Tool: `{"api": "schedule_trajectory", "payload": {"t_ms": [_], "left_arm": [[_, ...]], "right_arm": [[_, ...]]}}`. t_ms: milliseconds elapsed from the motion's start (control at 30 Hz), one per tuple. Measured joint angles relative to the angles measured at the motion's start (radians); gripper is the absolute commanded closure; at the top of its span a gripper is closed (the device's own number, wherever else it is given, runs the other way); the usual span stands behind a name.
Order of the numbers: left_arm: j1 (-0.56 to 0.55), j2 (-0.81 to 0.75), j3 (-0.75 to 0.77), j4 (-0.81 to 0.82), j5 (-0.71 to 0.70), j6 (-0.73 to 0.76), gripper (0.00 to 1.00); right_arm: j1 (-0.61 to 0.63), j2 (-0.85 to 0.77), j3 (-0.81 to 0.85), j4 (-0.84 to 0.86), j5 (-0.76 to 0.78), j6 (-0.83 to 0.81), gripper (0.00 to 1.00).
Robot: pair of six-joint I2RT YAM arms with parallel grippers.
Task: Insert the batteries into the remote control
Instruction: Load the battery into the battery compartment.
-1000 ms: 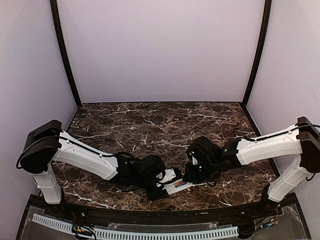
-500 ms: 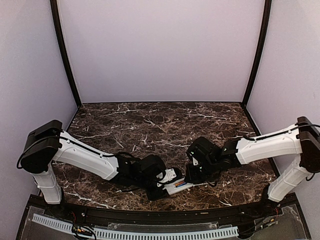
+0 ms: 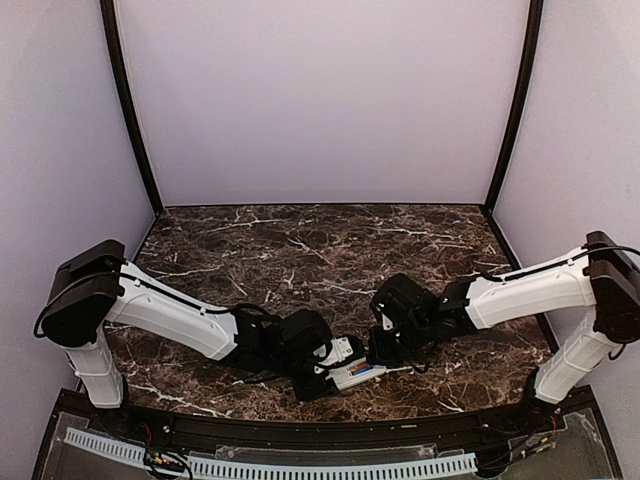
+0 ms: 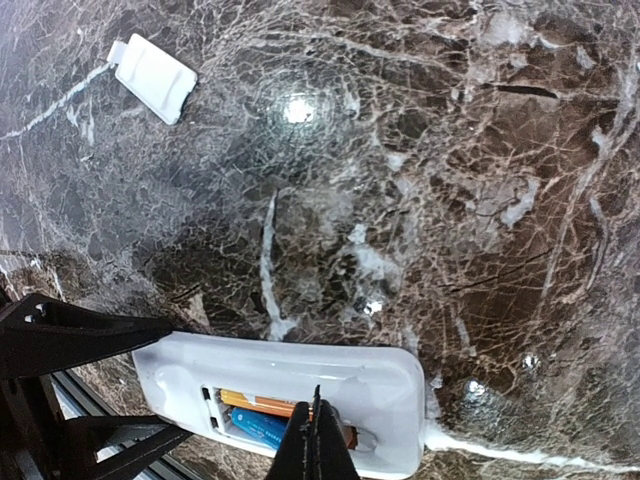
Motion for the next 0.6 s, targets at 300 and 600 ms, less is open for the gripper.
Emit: {"api": "schedule_trajectory", "payload": {"t_ms": [300,600], "left_arm": [[0.0,0.0,0.0,0.0,0.0,0.002,1.0],[0.001,0.0,0.0,0.0,0.003,-0.002,1.0]], "right_arm": [[0.022,0.016,0.0,0.035,-0.004,0.022,0.97],[0.024,0.022,0.043,-0.039,0.013,0.011,0.92]]}}
